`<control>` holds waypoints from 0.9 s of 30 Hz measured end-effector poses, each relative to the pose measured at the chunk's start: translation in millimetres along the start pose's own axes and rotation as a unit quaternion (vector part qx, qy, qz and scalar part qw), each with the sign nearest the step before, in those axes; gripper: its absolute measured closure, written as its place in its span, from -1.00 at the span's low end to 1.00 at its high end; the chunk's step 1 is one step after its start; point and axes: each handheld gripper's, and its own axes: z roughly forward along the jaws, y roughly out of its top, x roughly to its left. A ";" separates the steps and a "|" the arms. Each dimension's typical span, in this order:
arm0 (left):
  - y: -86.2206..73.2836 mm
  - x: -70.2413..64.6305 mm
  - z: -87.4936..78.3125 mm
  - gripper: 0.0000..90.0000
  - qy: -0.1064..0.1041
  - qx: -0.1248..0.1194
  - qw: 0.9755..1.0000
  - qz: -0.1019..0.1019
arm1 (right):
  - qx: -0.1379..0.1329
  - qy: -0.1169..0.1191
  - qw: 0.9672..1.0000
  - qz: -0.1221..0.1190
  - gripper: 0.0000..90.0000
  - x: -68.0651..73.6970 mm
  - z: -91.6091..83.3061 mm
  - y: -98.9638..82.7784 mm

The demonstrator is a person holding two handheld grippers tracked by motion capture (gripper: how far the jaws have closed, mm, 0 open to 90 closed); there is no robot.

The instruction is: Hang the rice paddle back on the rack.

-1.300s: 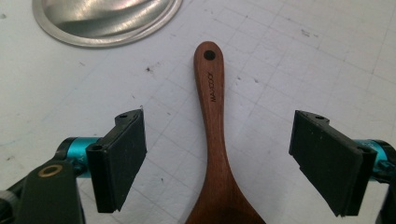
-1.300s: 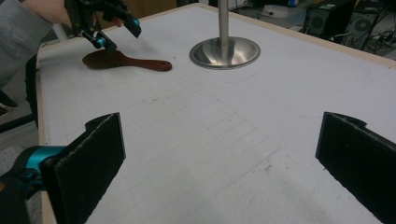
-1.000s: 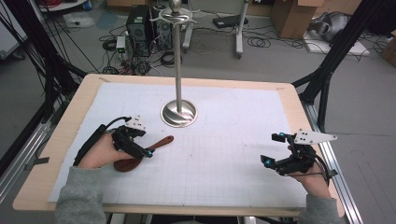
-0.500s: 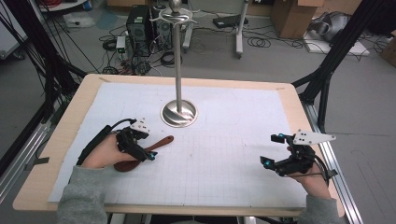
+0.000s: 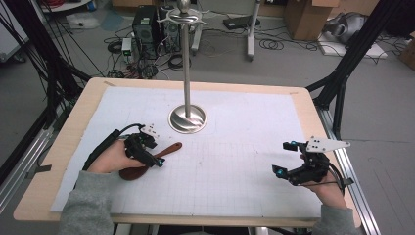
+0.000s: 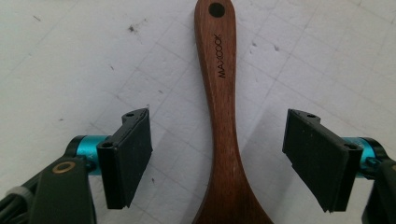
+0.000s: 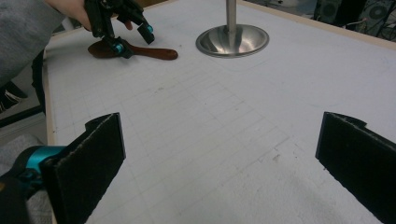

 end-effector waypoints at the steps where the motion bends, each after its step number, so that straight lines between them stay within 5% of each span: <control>1: 0.3 -0.1 -0.2 -0.41 -0.002 0.002 1.000 0.002 | 0.000 0.001 1.000 -0.001 -1.00 -0.2 0.6 -0.1; 11: 1.1 -2.3 -0.8 -0.17 0.013 0.018 1.000 0.020 | 0.009 0.007 1.000 0.001 -1.00 0.6 1.6 -0.8; 21: 8.1 -2.6 -0.6 0.09 0.014 0.040 0.999 0.007 | 0.022 0.013 1.000 -0.002 -1.00 1.4 5.3 -2.0; 27: 9.2 0.3 -2.3 0.20 0.013 0.052 0.998 0.018 | 0.031 0.014 0.999 0.000 -1.00 0.4 8.5 -3.7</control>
